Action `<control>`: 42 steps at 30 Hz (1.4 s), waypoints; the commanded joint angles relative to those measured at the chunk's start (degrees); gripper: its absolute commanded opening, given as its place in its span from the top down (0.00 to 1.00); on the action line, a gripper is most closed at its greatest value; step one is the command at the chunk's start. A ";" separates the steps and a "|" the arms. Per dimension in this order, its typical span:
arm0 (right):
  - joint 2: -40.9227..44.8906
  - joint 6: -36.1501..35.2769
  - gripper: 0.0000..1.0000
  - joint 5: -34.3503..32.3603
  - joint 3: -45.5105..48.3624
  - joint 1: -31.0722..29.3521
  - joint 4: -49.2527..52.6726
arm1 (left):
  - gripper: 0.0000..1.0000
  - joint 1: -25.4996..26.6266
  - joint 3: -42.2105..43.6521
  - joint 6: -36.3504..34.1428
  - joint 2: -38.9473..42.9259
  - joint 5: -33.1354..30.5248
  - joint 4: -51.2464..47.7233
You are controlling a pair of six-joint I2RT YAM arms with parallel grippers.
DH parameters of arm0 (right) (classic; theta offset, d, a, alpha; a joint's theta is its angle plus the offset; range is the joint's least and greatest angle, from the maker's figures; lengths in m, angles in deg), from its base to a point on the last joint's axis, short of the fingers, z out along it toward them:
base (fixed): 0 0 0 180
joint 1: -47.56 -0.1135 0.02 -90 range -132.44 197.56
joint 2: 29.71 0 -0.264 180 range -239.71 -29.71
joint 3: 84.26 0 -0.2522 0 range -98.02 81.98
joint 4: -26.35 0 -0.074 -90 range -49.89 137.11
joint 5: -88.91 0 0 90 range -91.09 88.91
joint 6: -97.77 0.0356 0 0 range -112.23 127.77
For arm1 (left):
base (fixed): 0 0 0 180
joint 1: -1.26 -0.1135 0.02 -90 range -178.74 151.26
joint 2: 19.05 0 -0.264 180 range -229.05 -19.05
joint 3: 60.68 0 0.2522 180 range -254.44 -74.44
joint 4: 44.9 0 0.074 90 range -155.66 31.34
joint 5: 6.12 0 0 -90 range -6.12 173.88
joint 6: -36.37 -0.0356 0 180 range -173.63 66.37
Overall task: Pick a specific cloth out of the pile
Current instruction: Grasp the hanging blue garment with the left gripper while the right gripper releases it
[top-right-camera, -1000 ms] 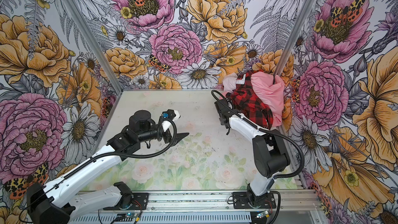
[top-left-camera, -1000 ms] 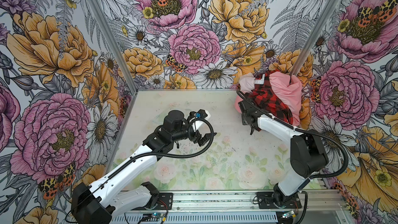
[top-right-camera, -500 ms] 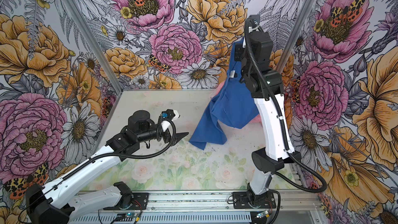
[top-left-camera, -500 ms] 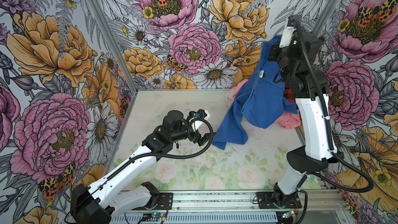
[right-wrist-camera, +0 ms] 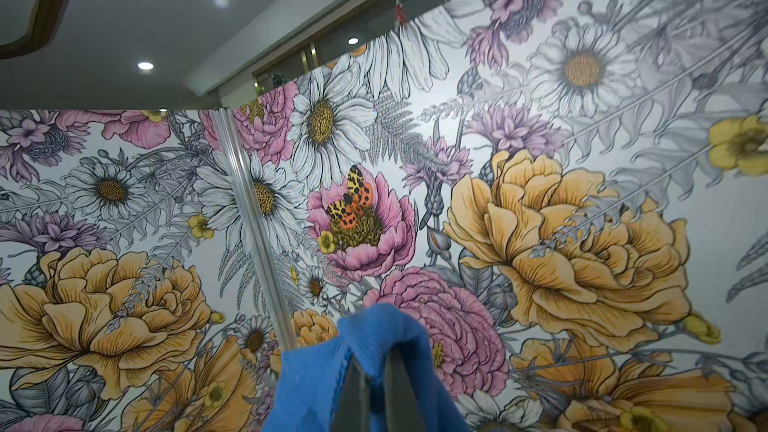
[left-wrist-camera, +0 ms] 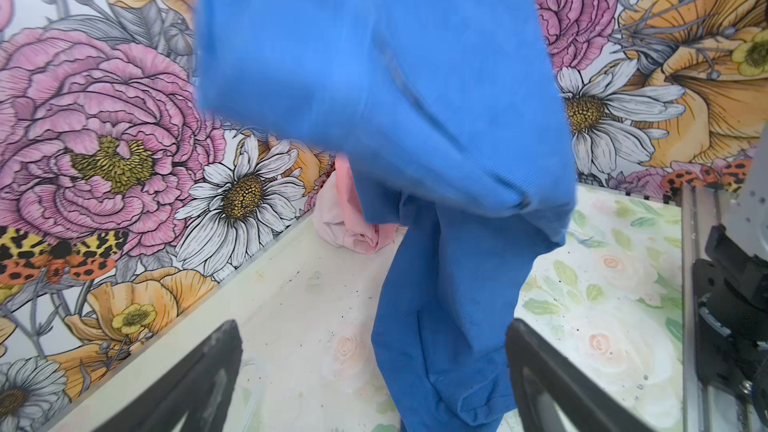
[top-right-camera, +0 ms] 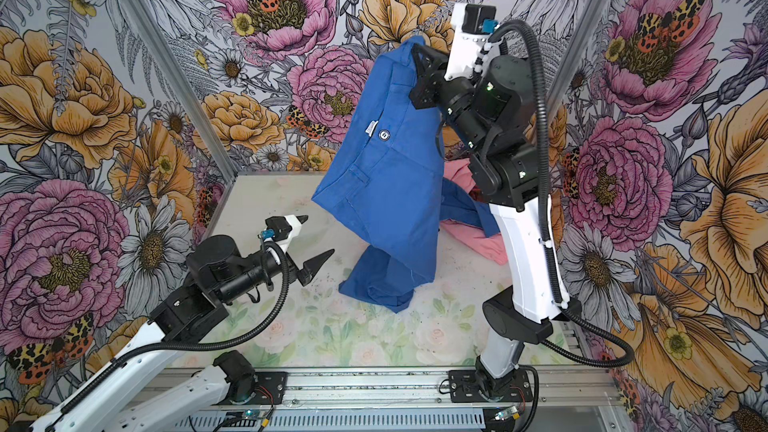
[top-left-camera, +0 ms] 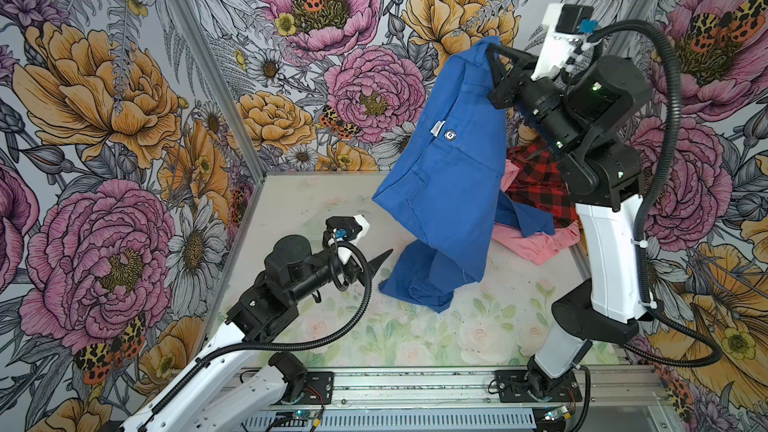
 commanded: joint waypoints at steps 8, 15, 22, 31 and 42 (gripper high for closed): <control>24.34 10.48 1.00 -14.96 58.92 -3.42 -9.67 | 0.01 0.52 4.92 6.51 3.09 -0.53 -6.18; 32.72 14.12 0.92 -16.88 87.94 -3.24 -17.23 | 0.01 9.29 1.93 9.86 -11.05 -11.81 -4.13; 45.98 20.66 0.46 -18.21 97.88 -3.39 -5.77 | 0.01 11.41 -4.97 13.93 -27.77 -12.98 0.09; 58.17 29.88 0.26 -15.79 106.41 -4.86 6.40 | 0.01 6.85 -28.92 5.95 -50.72 0.31 -4.69; 61.63 28.34 0.26 -16.73 106.90 -4.94 7.40 | 0.01 6.52 -62.68 2.41 -85.94 3.44 -26.20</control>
